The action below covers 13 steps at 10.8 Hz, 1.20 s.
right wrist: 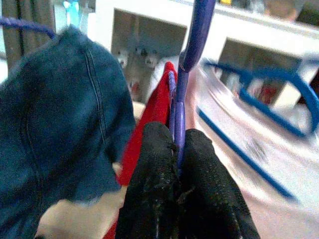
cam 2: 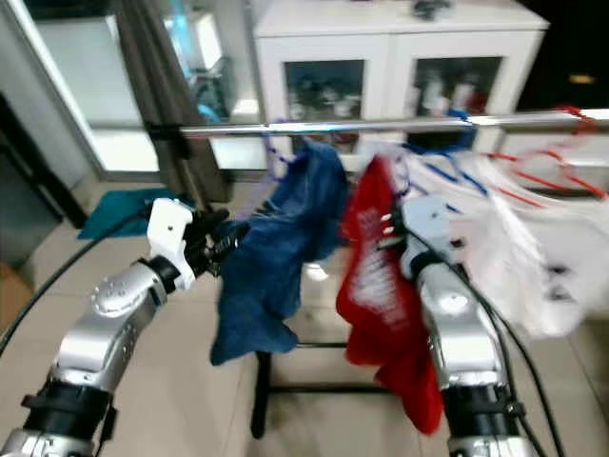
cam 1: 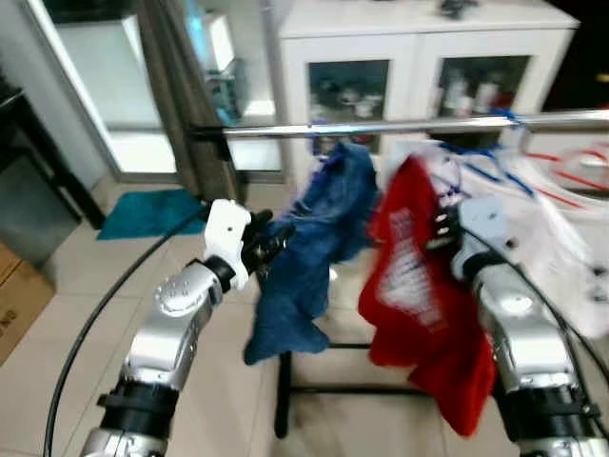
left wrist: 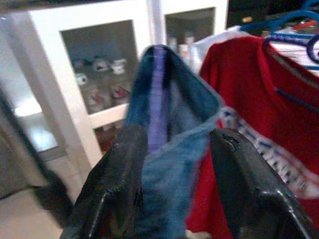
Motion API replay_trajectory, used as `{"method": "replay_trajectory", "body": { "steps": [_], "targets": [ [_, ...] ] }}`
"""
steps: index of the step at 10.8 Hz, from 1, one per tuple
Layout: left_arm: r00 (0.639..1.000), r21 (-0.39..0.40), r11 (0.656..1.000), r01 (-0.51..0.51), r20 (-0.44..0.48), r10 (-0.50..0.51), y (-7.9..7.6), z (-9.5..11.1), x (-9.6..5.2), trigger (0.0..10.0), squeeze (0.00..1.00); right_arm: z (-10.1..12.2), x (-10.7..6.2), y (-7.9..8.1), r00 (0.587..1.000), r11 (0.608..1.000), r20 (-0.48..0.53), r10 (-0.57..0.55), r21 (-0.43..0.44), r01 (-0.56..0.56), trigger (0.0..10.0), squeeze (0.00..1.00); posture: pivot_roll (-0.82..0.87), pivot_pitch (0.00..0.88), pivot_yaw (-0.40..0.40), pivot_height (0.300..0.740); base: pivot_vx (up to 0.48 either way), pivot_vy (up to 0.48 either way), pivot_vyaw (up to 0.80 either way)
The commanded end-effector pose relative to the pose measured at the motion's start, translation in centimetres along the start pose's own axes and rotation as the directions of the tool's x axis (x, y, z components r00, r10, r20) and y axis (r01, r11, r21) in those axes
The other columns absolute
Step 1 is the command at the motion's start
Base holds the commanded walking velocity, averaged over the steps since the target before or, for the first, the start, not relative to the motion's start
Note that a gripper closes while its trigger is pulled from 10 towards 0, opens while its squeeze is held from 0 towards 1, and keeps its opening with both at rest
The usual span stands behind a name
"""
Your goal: Hang hanger
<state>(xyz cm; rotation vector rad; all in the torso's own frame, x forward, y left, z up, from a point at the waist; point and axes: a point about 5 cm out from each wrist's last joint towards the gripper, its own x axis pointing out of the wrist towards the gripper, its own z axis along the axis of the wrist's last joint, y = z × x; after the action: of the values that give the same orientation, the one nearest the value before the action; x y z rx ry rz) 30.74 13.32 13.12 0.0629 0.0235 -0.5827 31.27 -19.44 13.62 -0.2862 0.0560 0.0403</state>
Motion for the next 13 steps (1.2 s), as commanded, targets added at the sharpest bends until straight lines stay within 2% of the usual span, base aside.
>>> {"method": "replay_trajectory", "body": {
  "steps": [1,2,4,5,7,10,11,12,13],
  "targets": [
    [1.0,0.024,1.0,-0.015,0.0,0.015,0.7,0.3,-0.4,10.0,0.0,2.6,0.5,0.7,0.993,1.0,0.115,0.004,-0.009,-0.003,10.0,0.0,-0.16,0.0,0.058,0.74,0.337,0.0,0.0],
    [0.999,-0.007,0.999,0.053,0.012,-0.053,0.2,0.5,-0.3,10.0,0.0,3.1,0.7,0.7,0.991,0.999,0.13,-0.011,0.04,0.006,10.0,0.0,-0.16,0.0,0.056,0.74,0.0,0.0,0.0],
    [0.982,0.025,0.982,0.189,0.022,-0.189,-0.6,1.3,0.2,10.0,0.0,4.0,1.5,1.1,0.99,0.994,0.138,-0.011,0.106,-0.004,10.0,0.0,-0.16,0.0,0.051,0.74,0.0,0.0,0.0],
    [0.954,0.009,0.955,0.297,0.045,-0.297,-1.2,2.2,0.7,10.0,0.0,4.3,2.4,1.2,0.993,0.988,0.12,-0.01,0.154,-0.009,10.0,0.0,-0.15,0.0,0.048,0.74,0.0,0.0,0.0],
    [0.911,0.023,0.911,0.411,0.03,-0.412,-1.7,2.9,1.1,10.0,0.0,4.5,4.0,0.5,0.996,0.985,0.085,-0.016,0.172,0.001,10.0,0.0,-0.16,0.0,0.049,0.74,0.0,0.0,0.0],
    [0.878,0.034,0.877,0.479,0.003,-0.479,-1.7,3.3,1.4,10.0,0.0,4.8,6.7,0.0,1.0,0.99,-0.013,-0.009,0.141,0.011,10.0,0.0,-0.15,0.0,0.056,0.74,0.0,0.0,0.0],
    [0.86,0.033,0.859,0.51,-0.002,-0.511,-1.7,3.5,1.3,10.0,0.0,4.5,7.5,0.2,0.997,0.993,-0.075,0.016,0.117,-0.008,10.0,0.0,-0.15,0.0,0.057,0.74,0.0,0.0,0.0],
    [0.836,0.031,0.836,0.548,-0.006,-0.549,-1.9,3.8,1.2,10.0,0.0,3.8,8.0,0.4,0.989,0.992,-0.142,0.031,0.123,-0.013,10.0,0.0,-0.14,0.0,0.056,0.74,0.0,0.0,0.0],
    [0.831,0.035,0.83,0.557,-0.006,-0.557,-1.9,3.9,1.2,10.0,0.0,3.1,8.2,0.5,0.98,0.991,-0.193,0.042,0.134,-0.016,10.0,0.0,-0.14,0.0,0.056,0.74,0.0,0.0,0.0]
  ]
}}
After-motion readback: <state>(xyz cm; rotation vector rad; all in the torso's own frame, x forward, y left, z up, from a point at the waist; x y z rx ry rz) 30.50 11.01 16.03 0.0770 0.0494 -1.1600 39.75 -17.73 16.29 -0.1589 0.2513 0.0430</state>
